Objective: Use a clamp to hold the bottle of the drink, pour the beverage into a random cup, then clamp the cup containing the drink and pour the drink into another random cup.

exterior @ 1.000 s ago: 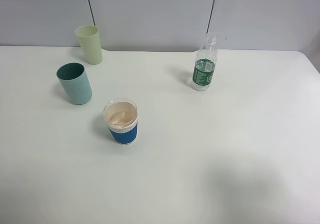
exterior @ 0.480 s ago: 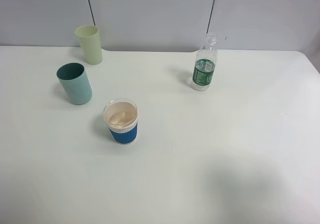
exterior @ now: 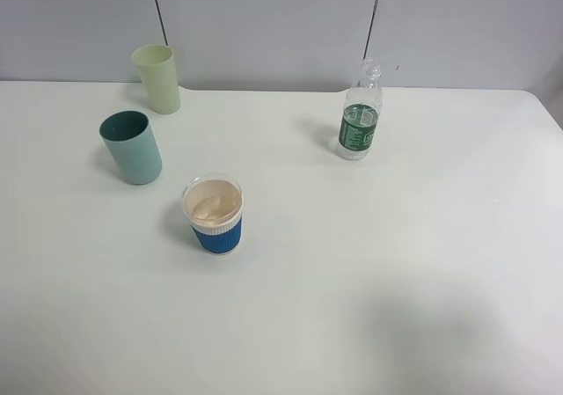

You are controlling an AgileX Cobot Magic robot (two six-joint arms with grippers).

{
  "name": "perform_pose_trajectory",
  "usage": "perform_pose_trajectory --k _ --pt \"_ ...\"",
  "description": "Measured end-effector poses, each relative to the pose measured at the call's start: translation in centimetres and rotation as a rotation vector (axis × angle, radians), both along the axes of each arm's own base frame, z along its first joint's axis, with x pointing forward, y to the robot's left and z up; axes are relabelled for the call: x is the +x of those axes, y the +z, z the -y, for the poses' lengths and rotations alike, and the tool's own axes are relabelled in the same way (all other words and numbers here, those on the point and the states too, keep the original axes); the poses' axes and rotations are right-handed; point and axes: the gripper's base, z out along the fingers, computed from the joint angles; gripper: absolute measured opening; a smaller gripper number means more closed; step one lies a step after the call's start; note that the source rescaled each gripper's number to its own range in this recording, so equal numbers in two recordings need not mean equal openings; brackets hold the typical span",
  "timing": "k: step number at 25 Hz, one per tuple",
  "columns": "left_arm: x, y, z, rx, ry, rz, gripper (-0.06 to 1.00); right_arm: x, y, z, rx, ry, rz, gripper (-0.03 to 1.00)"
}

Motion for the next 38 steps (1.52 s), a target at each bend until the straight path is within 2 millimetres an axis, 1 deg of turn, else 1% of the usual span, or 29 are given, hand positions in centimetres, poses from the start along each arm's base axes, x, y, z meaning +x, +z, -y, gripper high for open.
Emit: perform_pose_trajectory --k 3,6,9,13,17,34,38 --pt "-0.8 0.0 0.1 -0.004 -0.002 0.045 1.00 0.0 0.0 0.0 0.000 0.000 0.000 0.82" --pt "-1.3 0.0 0.2 -0.020 -0.009 0.049 1.00 0.0 0.0 0.0 0.000 0.000 0.000 0.82" --pt "-1.6 -0.1 0.4 -0.052 -0.020 0.005 1.00 0.0 0.0 0.0 0.000 0.000 0.000 0.82" --pt "-2.0 -1.1 0.5 -0.072 -0.020 -0.107 1.00 0.0 0.0 0.0 0.000 0.000 0.000 0.82" --pt "-1.8 -1.4 0.5 -0.072 -0.022 -0.115 1.00 0.0 0.0 0.0 0.000 0.000 0.000 0.82" --pt "-1.8 -1.5 0.5 -0.054 -0.034 -0.117 1.00 0.0 0.0 0.0 0.000 0.000 0.000 0.82" --pt "-1.7 -1.5 0.5 -0.049 -0.096 -0.119 1.00 0.0 0.0 0.0 0.000 0.000 0.000 0.82"
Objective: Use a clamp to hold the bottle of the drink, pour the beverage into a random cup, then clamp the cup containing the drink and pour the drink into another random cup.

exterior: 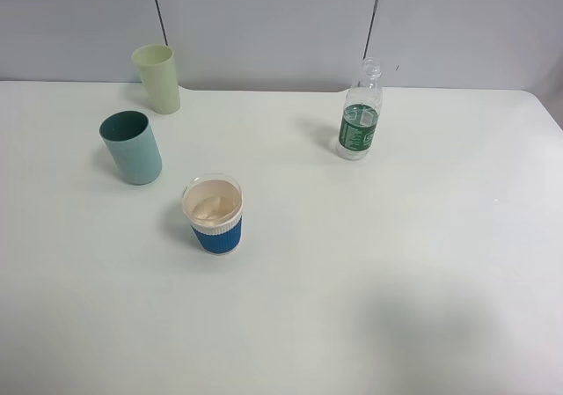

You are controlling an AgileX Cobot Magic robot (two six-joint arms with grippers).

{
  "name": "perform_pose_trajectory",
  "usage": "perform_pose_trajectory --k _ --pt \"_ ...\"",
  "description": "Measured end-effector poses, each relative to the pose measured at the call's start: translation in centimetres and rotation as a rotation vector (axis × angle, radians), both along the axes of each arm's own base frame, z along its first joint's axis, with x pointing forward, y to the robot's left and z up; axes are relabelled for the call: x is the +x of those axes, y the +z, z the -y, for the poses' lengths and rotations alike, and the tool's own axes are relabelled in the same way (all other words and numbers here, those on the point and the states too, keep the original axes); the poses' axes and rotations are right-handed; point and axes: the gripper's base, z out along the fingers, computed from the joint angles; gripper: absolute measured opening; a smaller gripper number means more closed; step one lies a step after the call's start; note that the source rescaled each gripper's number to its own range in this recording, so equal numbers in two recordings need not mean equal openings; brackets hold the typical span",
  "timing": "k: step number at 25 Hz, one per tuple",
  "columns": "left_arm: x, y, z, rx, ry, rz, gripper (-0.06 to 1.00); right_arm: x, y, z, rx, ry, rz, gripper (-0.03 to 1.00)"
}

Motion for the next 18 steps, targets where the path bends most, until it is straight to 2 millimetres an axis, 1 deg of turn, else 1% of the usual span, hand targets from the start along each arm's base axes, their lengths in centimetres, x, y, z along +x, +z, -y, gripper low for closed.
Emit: perform_pose_trajectory --k 4,12,18 --pt "0.03 0.00 -0.05 0.003 -0.054 0.000 1.00 0.00 0.00 0.00 0.000 0.000 0.000 0.82" --pt "0.01 0.01 -0.12 0.014 -0.019 0.000 1.00 0.00 0.00 0.00 0.000 0.000 0.000 0.82" --pt "0.02 -0.01 0.05 0.034 -0.048 -0.001 1.00 0.00 0.00 0.00 0.000 0.000 0.000 0.82"
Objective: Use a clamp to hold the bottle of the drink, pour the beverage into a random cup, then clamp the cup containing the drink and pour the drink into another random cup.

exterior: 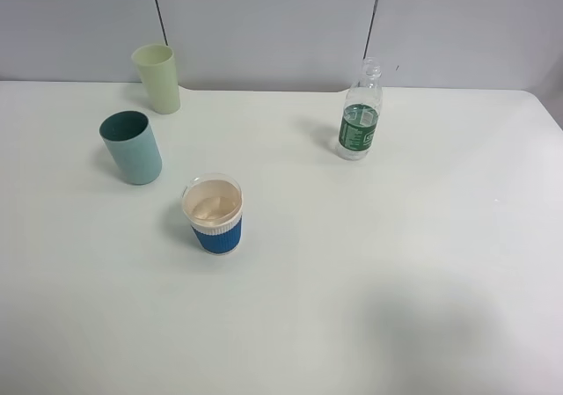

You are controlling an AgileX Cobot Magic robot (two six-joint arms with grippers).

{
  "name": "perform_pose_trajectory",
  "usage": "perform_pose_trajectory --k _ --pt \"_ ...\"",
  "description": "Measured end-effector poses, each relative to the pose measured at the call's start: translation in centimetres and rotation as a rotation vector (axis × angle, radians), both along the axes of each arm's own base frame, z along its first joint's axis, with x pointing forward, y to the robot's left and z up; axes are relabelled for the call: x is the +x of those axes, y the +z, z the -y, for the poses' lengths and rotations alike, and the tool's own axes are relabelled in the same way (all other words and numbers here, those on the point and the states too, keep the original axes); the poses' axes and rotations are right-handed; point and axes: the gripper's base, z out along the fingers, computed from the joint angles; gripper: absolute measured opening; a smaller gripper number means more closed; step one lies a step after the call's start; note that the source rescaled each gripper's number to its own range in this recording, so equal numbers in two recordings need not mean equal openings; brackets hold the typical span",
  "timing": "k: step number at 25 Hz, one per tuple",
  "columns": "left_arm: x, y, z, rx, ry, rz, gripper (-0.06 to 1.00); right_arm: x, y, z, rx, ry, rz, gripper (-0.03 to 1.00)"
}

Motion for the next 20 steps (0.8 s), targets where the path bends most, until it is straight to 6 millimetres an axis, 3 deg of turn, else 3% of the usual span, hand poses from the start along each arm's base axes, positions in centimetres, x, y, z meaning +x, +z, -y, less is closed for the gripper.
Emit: perform_pose_trajectory --k 20 --pt "0.01 0.01 0.05 0.000 -0.006 0.002 1.00 0.00 0.00 0.00 0.000 0.000 0.000 0.82"
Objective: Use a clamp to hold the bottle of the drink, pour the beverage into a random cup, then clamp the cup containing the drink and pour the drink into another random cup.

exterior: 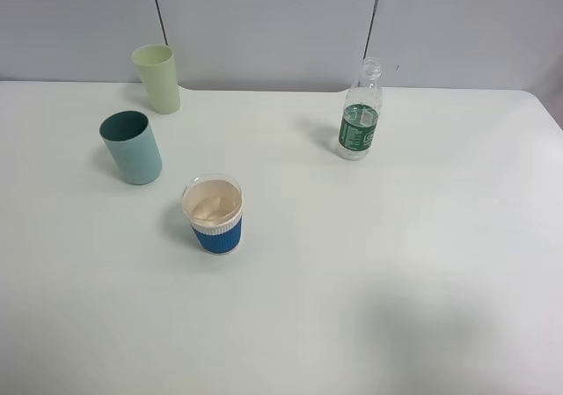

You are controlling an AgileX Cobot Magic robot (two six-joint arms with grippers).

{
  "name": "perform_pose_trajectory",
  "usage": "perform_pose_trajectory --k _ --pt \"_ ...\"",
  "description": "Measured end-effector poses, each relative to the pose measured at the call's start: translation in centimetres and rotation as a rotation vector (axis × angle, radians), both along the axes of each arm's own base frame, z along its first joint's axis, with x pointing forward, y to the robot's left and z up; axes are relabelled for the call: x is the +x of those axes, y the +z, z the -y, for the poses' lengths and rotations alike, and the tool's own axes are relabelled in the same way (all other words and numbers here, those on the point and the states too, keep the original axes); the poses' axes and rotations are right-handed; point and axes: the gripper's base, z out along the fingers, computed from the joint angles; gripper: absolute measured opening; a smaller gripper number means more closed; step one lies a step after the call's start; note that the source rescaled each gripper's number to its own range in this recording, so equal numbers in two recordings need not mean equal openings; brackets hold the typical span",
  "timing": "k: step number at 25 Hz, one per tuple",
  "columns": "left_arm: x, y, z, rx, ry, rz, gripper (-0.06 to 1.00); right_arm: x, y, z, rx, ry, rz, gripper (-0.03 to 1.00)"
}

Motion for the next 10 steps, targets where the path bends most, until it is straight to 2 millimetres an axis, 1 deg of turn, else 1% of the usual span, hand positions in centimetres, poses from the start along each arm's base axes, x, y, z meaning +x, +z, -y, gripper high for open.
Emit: perform_pose_trajectory --k 10 --pt "0.00 0.00 0.01 -0.001 -0.001 0.000 1.00 0.00 0.00 0.00 0.000 0.000 0.000 0.82"
